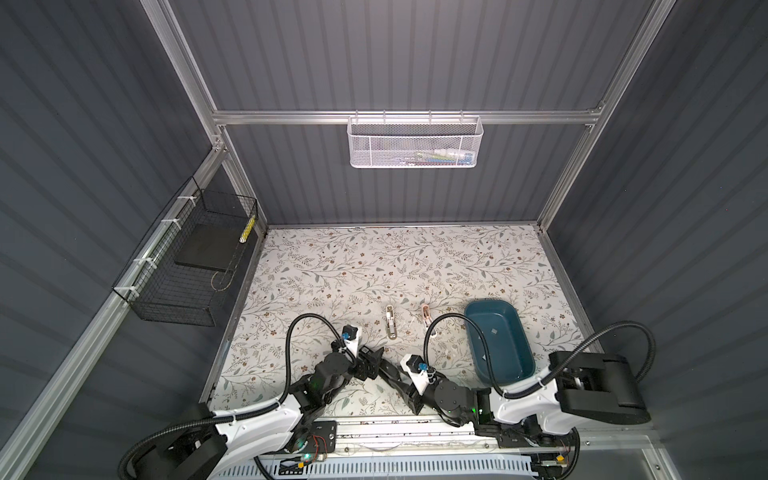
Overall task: Load the staples into the stapler
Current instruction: 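Press the black stapler's top arm down with the right gripper to close it, then lift the right gripper and move it over the open beige stapler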
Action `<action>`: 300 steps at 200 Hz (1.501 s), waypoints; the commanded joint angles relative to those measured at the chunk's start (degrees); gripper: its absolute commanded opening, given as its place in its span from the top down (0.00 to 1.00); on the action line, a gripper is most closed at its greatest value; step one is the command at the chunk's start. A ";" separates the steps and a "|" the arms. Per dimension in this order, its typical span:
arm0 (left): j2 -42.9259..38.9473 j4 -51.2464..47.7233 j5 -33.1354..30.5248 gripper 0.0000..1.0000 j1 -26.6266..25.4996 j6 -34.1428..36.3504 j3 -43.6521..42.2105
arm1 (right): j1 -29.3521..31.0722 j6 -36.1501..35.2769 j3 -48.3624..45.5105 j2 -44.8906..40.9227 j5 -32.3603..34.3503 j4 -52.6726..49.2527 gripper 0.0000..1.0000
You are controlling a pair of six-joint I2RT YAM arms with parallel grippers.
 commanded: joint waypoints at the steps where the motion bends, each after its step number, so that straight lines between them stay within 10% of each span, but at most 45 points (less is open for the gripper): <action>1: 3.53 3.17 -1.07 0.01 -0.19 -2.59 1.30 | 0.26 -0.47 2.30 -0.77 3.20 -6.91 0.65; 98: 8.53 7.97 -1.68 0.01 -0.19 -4.44 -0.55 | -0.51 9.27 3.88 17.20 2.70 -2.43 0.91; 201: -3.47 -6.51 -4.11 0.00 -0.19 -2.82 3.59 | 0.37 9.23 -1.10 16.62 3.11 7.27 0.81; 267: -10.50 -24.56 -9.35 0.00 0.17 -3.40 15.26 | -0.40 6.35 2.76 -10.96 11.57 -20.63 0.59; 300: -2.33 -26.89 3.26 0.00 8.85 -3.85 23.85 | -11.49 12.13 12.33 -11.80 5.62 -38.76 0.58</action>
